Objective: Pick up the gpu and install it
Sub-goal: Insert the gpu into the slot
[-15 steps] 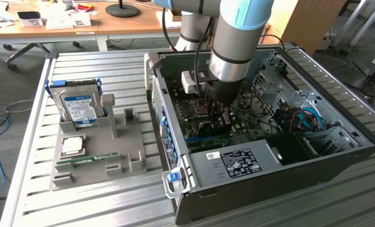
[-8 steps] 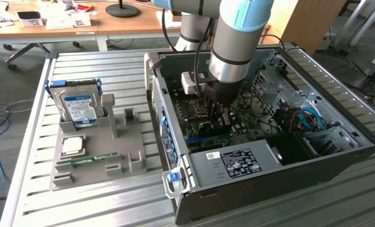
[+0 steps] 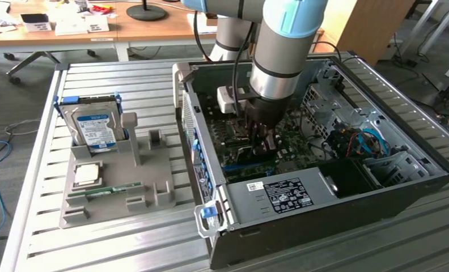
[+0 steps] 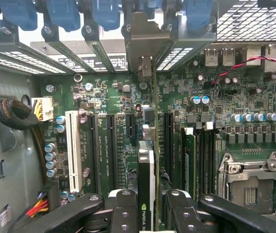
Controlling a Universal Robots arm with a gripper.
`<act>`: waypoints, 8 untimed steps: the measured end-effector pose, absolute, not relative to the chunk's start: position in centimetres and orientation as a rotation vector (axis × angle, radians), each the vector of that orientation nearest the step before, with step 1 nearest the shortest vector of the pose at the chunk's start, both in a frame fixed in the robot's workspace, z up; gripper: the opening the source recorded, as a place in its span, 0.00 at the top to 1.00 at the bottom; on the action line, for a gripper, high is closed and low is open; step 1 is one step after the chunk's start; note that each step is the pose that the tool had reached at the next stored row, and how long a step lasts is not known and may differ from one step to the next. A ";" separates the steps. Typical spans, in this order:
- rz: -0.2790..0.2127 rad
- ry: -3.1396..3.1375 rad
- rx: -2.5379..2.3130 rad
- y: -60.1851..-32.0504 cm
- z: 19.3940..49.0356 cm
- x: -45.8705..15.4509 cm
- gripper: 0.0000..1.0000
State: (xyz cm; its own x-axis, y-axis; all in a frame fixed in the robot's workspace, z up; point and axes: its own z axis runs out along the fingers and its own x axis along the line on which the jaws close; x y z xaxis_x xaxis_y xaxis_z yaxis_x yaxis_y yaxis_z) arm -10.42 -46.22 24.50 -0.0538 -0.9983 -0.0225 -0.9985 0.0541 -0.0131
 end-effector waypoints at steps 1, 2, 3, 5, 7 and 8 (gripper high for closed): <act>0.009 2.262 -2.143 -46.2 24.5 -10.4 0.73; 0.009 2.262 -2.143 -46.2 24.5 -10.4 0.73; 0.009 2.262 -2.143 -46.2 24.4 -10.4 0.73; 0.009 2.262 -2.143 -46.2 24.4 -10.4 0.73; 0.009 2.262 -2.143 -46.2 24.4 -10.4 0.73; 0.009 2.262 -2.143 -46.2 24.4 -10.4 0.73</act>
State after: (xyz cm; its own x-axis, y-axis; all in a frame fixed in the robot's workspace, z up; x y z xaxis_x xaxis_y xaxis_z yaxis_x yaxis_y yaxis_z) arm -10.44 -46.22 24.43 -0.0539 -0.9983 -0.0225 -0.9984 0.0542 -0.0130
